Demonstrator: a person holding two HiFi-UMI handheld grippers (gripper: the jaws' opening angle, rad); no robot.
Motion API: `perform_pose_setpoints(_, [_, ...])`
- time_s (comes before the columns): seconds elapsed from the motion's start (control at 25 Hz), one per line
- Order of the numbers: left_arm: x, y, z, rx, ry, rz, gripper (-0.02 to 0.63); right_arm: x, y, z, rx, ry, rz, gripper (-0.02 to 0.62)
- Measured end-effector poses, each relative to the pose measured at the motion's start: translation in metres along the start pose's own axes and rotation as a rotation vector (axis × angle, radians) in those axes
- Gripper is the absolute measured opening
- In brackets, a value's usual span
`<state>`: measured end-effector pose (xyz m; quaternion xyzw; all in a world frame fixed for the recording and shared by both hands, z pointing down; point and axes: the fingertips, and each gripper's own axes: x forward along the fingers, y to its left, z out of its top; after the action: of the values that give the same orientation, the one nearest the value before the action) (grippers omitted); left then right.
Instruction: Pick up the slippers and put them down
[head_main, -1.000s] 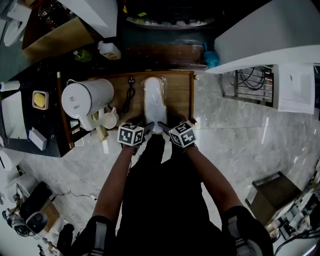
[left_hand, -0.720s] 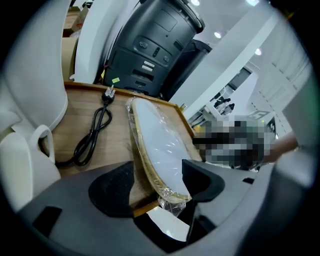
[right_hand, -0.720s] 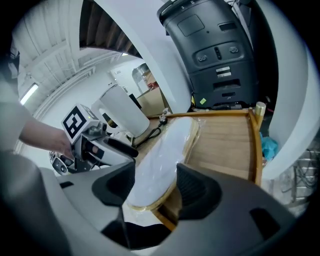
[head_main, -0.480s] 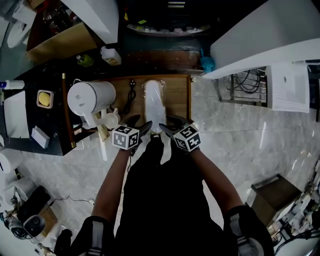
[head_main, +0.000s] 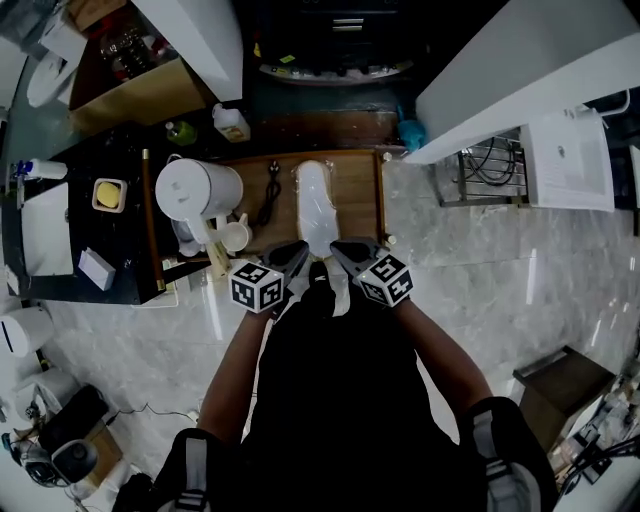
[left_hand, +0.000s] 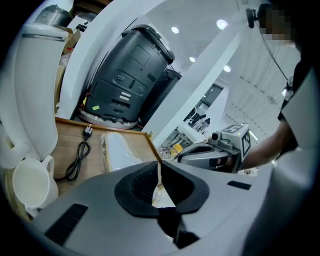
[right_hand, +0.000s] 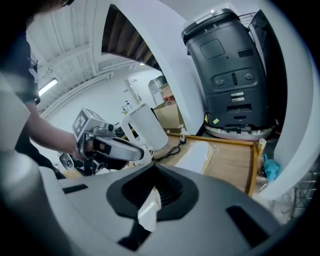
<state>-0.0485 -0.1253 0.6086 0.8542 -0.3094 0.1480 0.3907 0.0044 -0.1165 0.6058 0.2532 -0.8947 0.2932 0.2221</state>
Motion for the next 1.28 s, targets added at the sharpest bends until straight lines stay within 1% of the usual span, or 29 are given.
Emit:
perform_pose_setpoints(0.12, [-0.013,-0.012,-0.003,0.005,-0.013,-0.019,0.012,-0.010,0.015,0.006,-0.018,-0.005,0.017,0.008])
perform_pose_setpoints(0.32, [-0.030,-0.037,-0.002,0.027,-0.030,-0.054,0.012,-0.030,0.037,0.017,-0.036,-0.045,0.033,0.008])
perform_pose_setpoints(0.48, [-0.043,-0.058,0.011,0.035,-0.078,-0.080,0.011,-0.042,0.052,0.022,-0.055,-0.078,0.038,0.006])
perform_pose_setpoints(0.56, [-0.049,-0.069,0.016,0.053,-0.092,-0.095,0.011,-0.049,0.060,0.027,-0.069,-0.098,0.033,0.006])
perform_pose_setpoints(0.68, [-0.055,-0.081,0.023,0.092,-0.103,-0.119,0.012,-0.057,0.068,0.035,-0.130,-0.135,0.000,0.006])
perform_pose_setpoints(0.76, [-0.059,-0.085,0.024,0.114,-0.101,-0.123,0.011,-0.060,0.073,0.037,-0.159,-0.154,-0.016,0.006])
perform_pose_setpoints(0.92, [-0.064,-0.091,0.026,0.136,-0.107,-0.129,0.011,-0.066,0.079,0.040,-0.161,-0.169,-0.018,0.006])
perform_pose_setpoints(1.08, [-0.066,-0.098,0.024,0.143,-0.115,-0.139,0.012,-0.069,0.084,0.040,-0.165,-0.176,-0.020,0.006])
perform_pose_setpoints(1.28, [-0.068,-0.101,0.015,0.139,-0.104,-0.147,0.011,-0.072,0.091,0.035,-0.157,-0.181,-0.022,0.006])
